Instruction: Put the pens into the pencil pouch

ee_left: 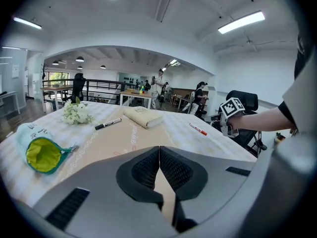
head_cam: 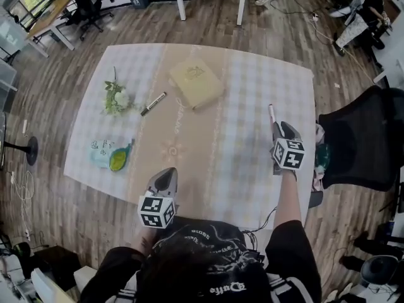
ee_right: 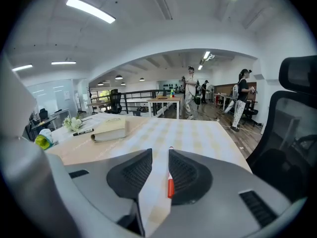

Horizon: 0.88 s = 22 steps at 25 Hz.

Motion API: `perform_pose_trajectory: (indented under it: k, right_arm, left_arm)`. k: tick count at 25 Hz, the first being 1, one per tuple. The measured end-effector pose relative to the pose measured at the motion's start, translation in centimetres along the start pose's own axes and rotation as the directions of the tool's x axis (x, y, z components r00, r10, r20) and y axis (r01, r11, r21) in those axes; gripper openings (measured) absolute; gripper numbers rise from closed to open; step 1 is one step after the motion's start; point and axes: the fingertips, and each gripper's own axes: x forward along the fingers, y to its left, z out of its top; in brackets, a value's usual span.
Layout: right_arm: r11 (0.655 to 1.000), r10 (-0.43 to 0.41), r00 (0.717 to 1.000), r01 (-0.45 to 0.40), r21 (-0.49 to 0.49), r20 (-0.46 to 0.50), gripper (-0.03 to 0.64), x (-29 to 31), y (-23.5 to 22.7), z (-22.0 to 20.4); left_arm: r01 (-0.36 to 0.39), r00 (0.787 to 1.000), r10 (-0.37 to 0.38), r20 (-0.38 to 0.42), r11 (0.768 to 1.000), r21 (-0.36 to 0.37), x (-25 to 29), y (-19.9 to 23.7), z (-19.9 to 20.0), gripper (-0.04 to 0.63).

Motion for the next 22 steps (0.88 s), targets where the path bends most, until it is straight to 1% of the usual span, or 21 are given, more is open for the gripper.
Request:
perform_pose_trajectory:
  k: [4, 8, 11, 14, 18, 22]
  right_arm:
    - [1.0, -0.007, 0.998, 0.007, 0.002, -0.058, 0.112, 2.2, -1.4, -1.9]
    - [0.999, 0.012, 0.995, -0.007, 0.044, -0.097, 0.11, 4.0, -2.1, -3.5]
    - [0.998, 0.015, 0.993, -0.008, 0.057, -0.118, 0.11, 4.7, -2.4, -4.4]
    - [0.999, 0.017, 0.989, -0.011, 0.037, -0.145, 0.11, 5.3, -2.4, -5.1]
    - [1.0, -0.002, 0.983, 0.003, 0.008, -0.182, 0.11, 5.9, -2.7, -6.2]
    - [1.0, -0.008, 0.978, 0.006, -0.01, -0.209, 0.092, 6.2, -2.8, -6.9]
  left_arm:
    - [-0.048, 0.999, 0.048, -0.016, 0.999, 0.002, 0.0, 0.9, 0.1, 0.021]
    - [-0.088, 0.996, 0.088, -0.022, 0.996, -0.001, -0.1, 1.4, 0.0, 0.02]
    - [-0.102, 0.994, 0.102, -0.028, 0.995, 0.0, 0.0, 1.3, -0.1, 0.02]
    - [-0.114, 0.993, 0.114, -0.032, 0.994, 0.006, 0.0, 1.2, -0.2, 0.021]
    - [-0.123, 0.992, 0.123, -0.036, 0.992, 0.016, 0.0, 1.1, -0.5, 0.02]
    - [-0.132, 0.99, 0.132, -0.038, 0.991, 0.015, -0.1, 1.1, -0.7, 0.021]
